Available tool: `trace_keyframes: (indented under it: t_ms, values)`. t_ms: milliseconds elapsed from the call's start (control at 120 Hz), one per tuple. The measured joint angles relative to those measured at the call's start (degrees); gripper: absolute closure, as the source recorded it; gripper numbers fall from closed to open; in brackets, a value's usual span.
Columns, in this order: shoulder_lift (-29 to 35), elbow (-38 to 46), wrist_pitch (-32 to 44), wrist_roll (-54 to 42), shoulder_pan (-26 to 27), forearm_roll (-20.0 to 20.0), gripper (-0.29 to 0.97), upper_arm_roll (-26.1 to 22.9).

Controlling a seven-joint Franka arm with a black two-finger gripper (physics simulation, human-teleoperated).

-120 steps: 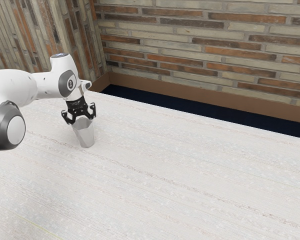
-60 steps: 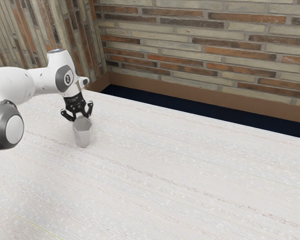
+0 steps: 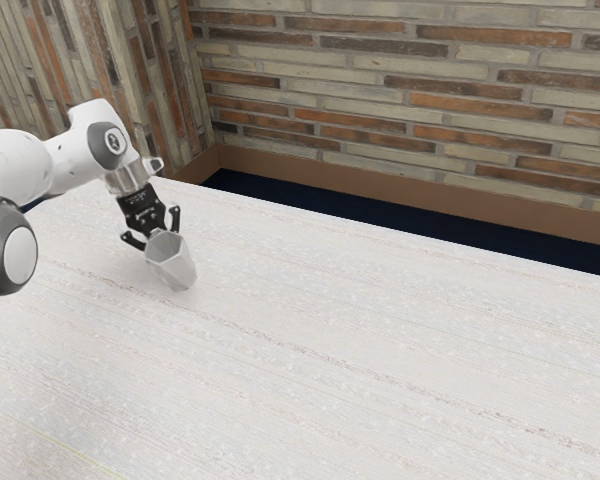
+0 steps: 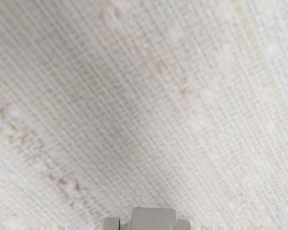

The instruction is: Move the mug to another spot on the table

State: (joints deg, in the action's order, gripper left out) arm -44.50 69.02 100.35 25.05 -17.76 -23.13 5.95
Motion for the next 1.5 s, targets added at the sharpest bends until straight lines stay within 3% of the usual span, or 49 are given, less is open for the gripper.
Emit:
trace_keyframes:
  t_ms: [600, 1050, 1450, 1500]
  values:
    - [0.1, 4.8, -2.8, 5.5, 4.4, -2.5, 0.79, -2.5]
    - [3.4, 14.5, 2.2, 8.4, 5.2, -4.3, 0.79, -4.8]
    - [3.4, 16.7, 5.5, 10.0, 5.6, -5.2, 0.79, -5.4]
    - [3.4, 16.7, 5.7, 10.1, 5.6, -5.4, 0.70, -5.4]
